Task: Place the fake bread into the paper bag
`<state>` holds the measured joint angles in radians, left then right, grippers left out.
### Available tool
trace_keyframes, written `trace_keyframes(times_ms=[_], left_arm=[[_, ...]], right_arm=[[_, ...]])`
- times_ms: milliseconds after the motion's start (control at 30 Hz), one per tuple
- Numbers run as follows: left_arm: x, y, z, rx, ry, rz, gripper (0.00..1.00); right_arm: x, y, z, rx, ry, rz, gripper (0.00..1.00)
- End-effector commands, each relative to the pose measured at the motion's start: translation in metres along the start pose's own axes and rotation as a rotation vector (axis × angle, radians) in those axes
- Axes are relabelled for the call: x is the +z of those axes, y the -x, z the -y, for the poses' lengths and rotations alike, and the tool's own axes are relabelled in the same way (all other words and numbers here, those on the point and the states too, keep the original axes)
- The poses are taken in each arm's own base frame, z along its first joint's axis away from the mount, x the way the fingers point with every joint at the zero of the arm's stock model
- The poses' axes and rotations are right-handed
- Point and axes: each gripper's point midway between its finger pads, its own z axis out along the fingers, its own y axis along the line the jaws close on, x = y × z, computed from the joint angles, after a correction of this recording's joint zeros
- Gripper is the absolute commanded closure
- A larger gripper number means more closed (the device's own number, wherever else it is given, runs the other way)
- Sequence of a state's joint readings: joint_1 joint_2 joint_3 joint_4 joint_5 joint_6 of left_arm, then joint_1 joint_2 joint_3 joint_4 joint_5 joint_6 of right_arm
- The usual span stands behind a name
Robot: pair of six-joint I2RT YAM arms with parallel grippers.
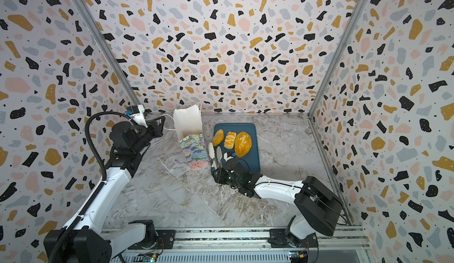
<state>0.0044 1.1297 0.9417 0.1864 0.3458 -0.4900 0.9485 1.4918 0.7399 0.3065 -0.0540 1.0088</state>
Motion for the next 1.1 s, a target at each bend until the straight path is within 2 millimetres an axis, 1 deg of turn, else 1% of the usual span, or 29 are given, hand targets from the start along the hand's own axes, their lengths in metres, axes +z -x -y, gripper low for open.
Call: trace_keyframes(times_ms=[0,233,367,533,667,900,967,1067], left_arm=[[-0.006,0.020,0.010,0.030,-0.011,0.057,1.00],[-0.009,0.023,0.013,0.039,-0.014,0.067,1.00],[-0.010,0.023,0.014,0.038,-0.017,0.070,1.00],[-0.010,0.024,0.015,0.040,-0.025,0.071,1.00],[-0.010,0.023,0.015,0.037,-0.025,0.072,1.00],[-0.010,0.023,0.015,0.037,-0.025,0.073,1.00],[-0.009,0.022,0.015,0.034,-0.028,0.068,1.00],[-0.010,0.023,0.015,0.035,-0.028,0.072,1.00]], right_arm=[[-0.004,0.008,-0.013,0.039,0.076,0.028,0.60],[-0.007,-0.001,0.004,0.082,0.061,0.026,0.60],[-0.004,-0.003,0.008,0.092,0.051,0.018,0.60],[0.005,0.003,0.008,0.099,0.050,0.013,0.59],[0.012,0.012,0.004,0.113,0.074,0.017,0.59],[0.031,0.021,-0.004,0.123,0.096,0.002,0.59],[0.036,0.024,-0.004,0.131,0.102,0.001,0.59],[0.041,0.028,0.000,0.158,0.099,0.004,0.59]])
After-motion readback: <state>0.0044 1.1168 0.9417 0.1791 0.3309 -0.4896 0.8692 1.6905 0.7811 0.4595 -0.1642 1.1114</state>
